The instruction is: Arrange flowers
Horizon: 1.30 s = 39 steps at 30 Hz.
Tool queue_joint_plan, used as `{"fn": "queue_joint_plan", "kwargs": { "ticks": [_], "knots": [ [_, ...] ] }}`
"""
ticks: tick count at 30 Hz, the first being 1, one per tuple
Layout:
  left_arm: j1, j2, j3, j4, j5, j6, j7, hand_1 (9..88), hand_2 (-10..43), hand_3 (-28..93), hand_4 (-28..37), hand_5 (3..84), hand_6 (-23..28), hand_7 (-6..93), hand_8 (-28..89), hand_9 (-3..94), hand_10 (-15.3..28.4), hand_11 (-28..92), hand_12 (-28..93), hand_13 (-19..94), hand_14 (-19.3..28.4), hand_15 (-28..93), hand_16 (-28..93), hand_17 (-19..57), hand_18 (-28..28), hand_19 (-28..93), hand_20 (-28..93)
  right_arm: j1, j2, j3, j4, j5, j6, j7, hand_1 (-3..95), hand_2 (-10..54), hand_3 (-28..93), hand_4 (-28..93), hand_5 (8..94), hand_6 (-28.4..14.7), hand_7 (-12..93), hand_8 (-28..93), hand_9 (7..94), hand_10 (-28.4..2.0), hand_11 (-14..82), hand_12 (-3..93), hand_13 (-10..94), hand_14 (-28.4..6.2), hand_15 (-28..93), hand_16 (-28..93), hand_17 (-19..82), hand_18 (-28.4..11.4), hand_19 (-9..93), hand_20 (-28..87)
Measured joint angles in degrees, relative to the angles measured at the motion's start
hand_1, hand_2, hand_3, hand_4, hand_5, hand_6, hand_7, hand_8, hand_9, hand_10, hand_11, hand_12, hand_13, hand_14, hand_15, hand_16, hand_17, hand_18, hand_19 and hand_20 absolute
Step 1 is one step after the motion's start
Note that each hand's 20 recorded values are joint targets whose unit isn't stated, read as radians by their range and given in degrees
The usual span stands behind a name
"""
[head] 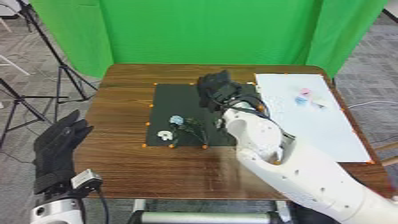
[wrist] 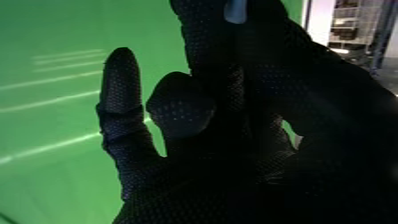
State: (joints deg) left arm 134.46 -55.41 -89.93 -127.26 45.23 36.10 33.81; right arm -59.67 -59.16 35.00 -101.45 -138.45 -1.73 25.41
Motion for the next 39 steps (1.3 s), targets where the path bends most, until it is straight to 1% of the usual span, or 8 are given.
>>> {"fn": "queue_joint_plan", "kwargs": {
  "ticks": [7, 13, 18, 24, 30, 33, 37, 39],
  "knots": [
    [-0.8, -0.32, 0.00, 0.32, 0.64, -0.74, -0.64, 26.4, 3.0, 82, -18.5, 43.4, 12.8, 16.1, -10, 35.6, 21.1, 43, 8, 27, 28.2, 69, -19, -8.0, 22.9, 57, 18, -0.9, -4.3, -0.1, 2.6, -2.6, -1.2, -0.7, 57.6, -9.5, 78, -28, 76.8, -0.2, 32, 4, 88.4, -6.5, 17.1, 40.0, 72, -7.3, 82, 31, 21, -24.5, 77, 32],
    [-1.3, -0.43, 0.00, 0.52, 0.97, -1.32, -0.97, 26.4, 3.0, 82, -18.6, 43.4, 12.8, 16.1, -10, 35.5, 21.1, 43, 8, 27, 28.2, 69, -19, -8.0, 22.9, 57, 18, -1.8, -7.0, -0.3, 3.5, -4.3, -2.0, -0.7, 57.6, -9.5, 78, -28, 76.8, -0.2, 32, 4, 88.4, -6.4, 17.1, 39.8, 72, -7.3, 82, 31, 21, -24.5, 77, 32],
    [-1.9, -0.55, 0.01, 0.91, 1.23, -1.87, -1.29, 26.5, 3.0, 82, -18.6, 43.5, 12.8, 16.1, -10, 35.6, 21.1, 43, 8, 27, 28.2, 69, -19, -8.1, 22.9, 57, 18, -2.7, -7.9, -1.4, 4.1, -4.6, -2.1, -0.2, 57.6, -9.5, 78, -28, 76.5, -0.2, 33, 5, 88.4, -6.4, 17.1, 39.9, 72, -7.3, 82, 31, 20, -24.5, 77, 32],
    [-2.3, -0.72, 0.01, 1.10, 1.56, -2.46, -1.73, 26.4, 3.0, 82, -18.5, 43.4, 12.8, 16.2, -10, 35.6, 21.1, 43, 8, 27, 28.2, 69, -19, -8.1, 23.0, 57, 18, -4.3, -9.1, -1.0, 6.2, -6.9, -2.7, -0.1, 57.6, -9.5, 78, -28, 76.5, 0.0, 33, 4, 88.3, -6.4, 17.1, 39.9, 71, -7.6, 82, 31, 20, -24.4, 77, 32],
    [-2.8, -0.98, 0.04, 1.38, 1.94, -3.14, -2.26, 26.6, 3.1, 82, -18.6, 43.5, 12.8, 16.1, -10, 35.6, 21.1, 43, 8, 27, 28.3, 69, -19, -8.1, 23.0, 57, 18, -4.4, -9.1, -2.0, 8.2, -6.8, -2.9, 1.7, 57.4, -9.5, 78, -28, 76.3, 0.0, 33, 4, 88.2, -6.4, 17.1, 39.8, 71, -7.6, 82, 31, 20, -24.4, 77, 32],
    [-2.8, -1.02, -0.02, 1.38, 1.90, -3.20, -2.29, 26.6, 3.1, 82, -18.5, 43.5, 12.8, 16.2, -10, 35.6, 21.1, 43, 8, 27, 28.2, 69, -19, -8.1, 23.0, 57, 18, -4.6, -9.0, -1.8, 8.4, -6.9, -3.2, 2.0, 56.7, -9.5, 78, -28, 75.6, -0.1, 33, 4, 87.7, -6.4, 17.2, 39.9, 71, -7.8, 82, 31, 19, -24.5, 77, 32],
    [-2.9, -1.02, 0.02, 1.38, 0.95, -3.56, -2.00, 26.6, 3.1, 82, -18.4, 43.6, 12.9, 16.1, -10, 35.6, 21.1, 43, 8, 27, 28.2, 69, -19, -8.0, 23.0, 57, 18, -4.3, -8.9, -2.9, 8.5, -6.9, -3.1, 3.1, 52.4, -9.5, 78, -28, 72.5, -0.8, 33, 3, 85.0, -7.4, 17.4, 39.3, 69, -8.9, 81, 30, 18, -24.7, 76, 31],
    [-2.9, -1.02, 0.06, 1.40, 0.72, -3.63, -1.99, 26.7, 3.3, 82, -18.3, 43.7, 12.9, 16.1, -10, 35.6, 21.1, 43, 8, 27, 28.2, 69, -19, -8.1, 23.0, 57, 18, -4.1, -8.8, -3.2, 8.5, -6.7, -3.1, 3.4, 51.2, -9.5, 78, -28, 71.3, -1.4, 33, 2, 83.7, -8.1, 17.4, 39.0, 68, -9.3, 81, 30, 17, -25.0, 76, 31]
  ]
}}
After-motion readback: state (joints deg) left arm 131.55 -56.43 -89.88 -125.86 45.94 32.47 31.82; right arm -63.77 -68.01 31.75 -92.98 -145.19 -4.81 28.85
